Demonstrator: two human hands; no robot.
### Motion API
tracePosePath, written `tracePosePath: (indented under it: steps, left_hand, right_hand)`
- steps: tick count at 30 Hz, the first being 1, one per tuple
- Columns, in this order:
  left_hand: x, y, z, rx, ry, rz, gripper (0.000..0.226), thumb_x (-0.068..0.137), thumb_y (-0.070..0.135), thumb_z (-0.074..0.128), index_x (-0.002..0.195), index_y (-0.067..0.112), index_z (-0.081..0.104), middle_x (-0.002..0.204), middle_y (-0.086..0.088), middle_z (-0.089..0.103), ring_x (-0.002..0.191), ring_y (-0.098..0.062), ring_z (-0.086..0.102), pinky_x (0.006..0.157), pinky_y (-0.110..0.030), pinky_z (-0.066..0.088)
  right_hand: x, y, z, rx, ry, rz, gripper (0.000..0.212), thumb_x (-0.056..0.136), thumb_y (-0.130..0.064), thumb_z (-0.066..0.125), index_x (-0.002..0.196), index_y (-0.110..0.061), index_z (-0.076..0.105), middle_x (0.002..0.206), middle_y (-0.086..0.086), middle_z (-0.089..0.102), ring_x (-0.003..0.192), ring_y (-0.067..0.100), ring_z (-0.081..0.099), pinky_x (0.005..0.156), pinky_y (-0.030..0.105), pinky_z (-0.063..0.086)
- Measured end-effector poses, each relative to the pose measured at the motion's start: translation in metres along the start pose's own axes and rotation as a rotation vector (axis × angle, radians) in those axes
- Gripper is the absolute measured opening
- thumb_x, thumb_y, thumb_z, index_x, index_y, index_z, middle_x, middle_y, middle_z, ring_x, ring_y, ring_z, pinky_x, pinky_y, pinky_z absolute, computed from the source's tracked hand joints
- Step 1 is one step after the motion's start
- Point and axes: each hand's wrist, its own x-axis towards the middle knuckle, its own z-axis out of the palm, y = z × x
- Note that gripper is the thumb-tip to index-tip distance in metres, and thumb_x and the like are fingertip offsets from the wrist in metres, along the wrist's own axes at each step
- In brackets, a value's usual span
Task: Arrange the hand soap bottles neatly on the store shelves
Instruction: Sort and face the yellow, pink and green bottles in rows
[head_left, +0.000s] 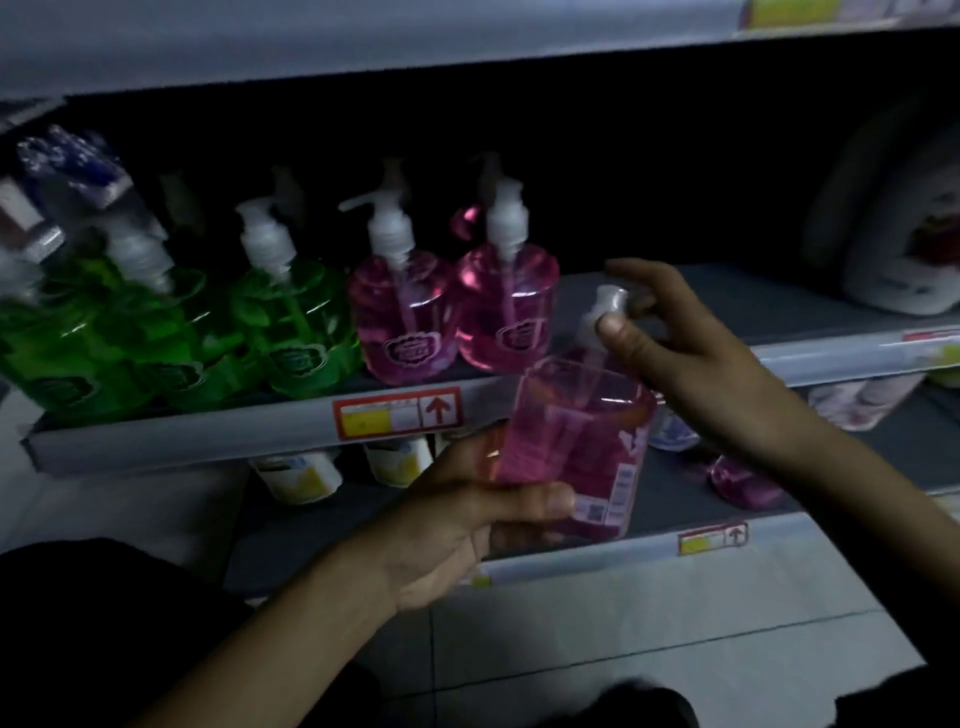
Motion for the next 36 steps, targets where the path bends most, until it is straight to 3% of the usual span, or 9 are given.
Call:
tracePosePath:
  steps: [4,8,13,15,23,26,30,33,36]
  left_hand:
    - [0.020,0.002,0.028,0.186,0.220,0.203,0.073,0.056,0.021,0.085,0.123,0.029,0.056,0.114,0.000,0.069,0.104,-0.018,0.067,0.076,-0.031,0.055]
    - [0.032,-0.004,0.050,0.364,0.358,0.323,0.080,0.055,0.017,0.088,0.121,0.042,0.050,0.111,0.017,0.065,0.099,-0.008,0.067,0.084,-0.031,0.054]
    - [0.049,0.007,0.045,-0.013,-0.133,0.137,0.067,0.060,0.018,0.085,0.121,0.023,0.058,0.111,-0.003,0.070,0.104,-0.021,0.066,0.085,-0.031,0.053]
    - [0.052,0.009,0.051,0.049,-0.182,0.201,0.062,0.064,0.013,0.080,0.122,0.020,0.059,0.113,-0.003,0.069,0.108,-0.021,0.065,0.087,-0.028,0.051]
    - [0.066,-0.012,0.077,0.513,0.549,0.587,0.096,0.047,0.010,0.092,0.124,0.035,0.040,0.120,0.010,0.054,0.107,-0.003,0.058,0.082,-0.020,0.053]
    - [0.068,-0.013,0.079,0.576,0.614,0.579,0.099,0.049,0.016,0.091,0.128,0.039,0.037,0.128,0.006,0.048,0.114,-0.005,0.053,0.088,-0.024,0.053]
    - [0.060,0.000,0.063,0.776,0.537,0.627,0.077,0.070,0.031,0.078,0.134,0.042,0.035,0.128,0.015,0.037,0.108,0.001,0.052,0.080,-0.017,0.053]
    - [0.053,0.018,0.038,1.140,0.687,0.790,0.050,0.081,0.033,0.058,0.129,0.027,0.048,0.119,0.004,0.036,0.086,0.003,0.045,0.074,-0.003,0.037]
    - [0.058,0.029,0.018,1.301,0.852,0.796,0.048,0.081,0.019,0.065,0.128,0.020,0.056,0.124,-0.010,0.035,0.084,-0.006,0.043,0.083,0.000,0.031]
  right_hand:
    - [-0.005,0.007,-0.014,0.022,0.080,0.163,0.061,0.070,-0.073,0.063,0.109,-0.027,0.060,0.094,-0.003,0.072,0.085,0.009,0.071,0.083,0.039,0.056]
    - [0.001,0.014,-0.025,0.188,0.236,0.163,0.036,0.089,-0.042,0.061,0.091,-0.007,0.066,0.081,0.005,0.072,0.074,0.019,0.068,0.074,0.040,0.052]
    - [0.005,0.017,-0.049,0.735,0.110,0.112,0.029,0.084,-0.025,0.054,0.103,-0.006,0.065,0.088,0.007,0.074,0.080,0.020,0.070,0.072,0.032,0.057]
    - [0.004,0.017,-0.053,0.786,0.078,0.076,0.033,0.084,-0.024,0.048,0.106,-0.006,0.064,0.090,0.008,0.073,0.082,0.021,0.070,0.072,0.032,0.058]
    - [-0.006,0.003,-0.051,0.271,-0.041,0.194,0.054,0.075,-0.054,0.064,0.125,-0.043,0.048,0.113,-0.017,0.067,0.094,-0.001,0.069,0.067,0.021,0.057]
    - [-0.005,0.002,-0.047,0.291,0.010,0.210,0.055,0.069,-0.044,0.073,0.117,-0.023,0.054,0.106,-0.003,0.071,0.085,0.009,0.073,0.059,0.022,0.058]
    - [0.013,0.013,-0.049,0.290,0.179,0.125,0.051,0.066,-0.041,0.082,0.108,-0.023,0.060,0.101,0.002,0.072,0.088,0.016,0.073,0.075,0.039,0.060]
    - [0.036,0.023,-0.054,0.093,0.342,0.070,0.067,0.055,-0.058,0.076,0.107,-0.023,0.054,0.099,-0.003,0.067,0.092,0.013,0.068,0.082,0.043,0.058]
    - [0.061,0.032,-0.056,-0.006,0.413,0.010,0.065,0.055,-0.059,0.076,0.104,-0.024,0.052,0.096,-0.006,0.066,0.091,0.011,0.066,0.083,0.045,0.056]
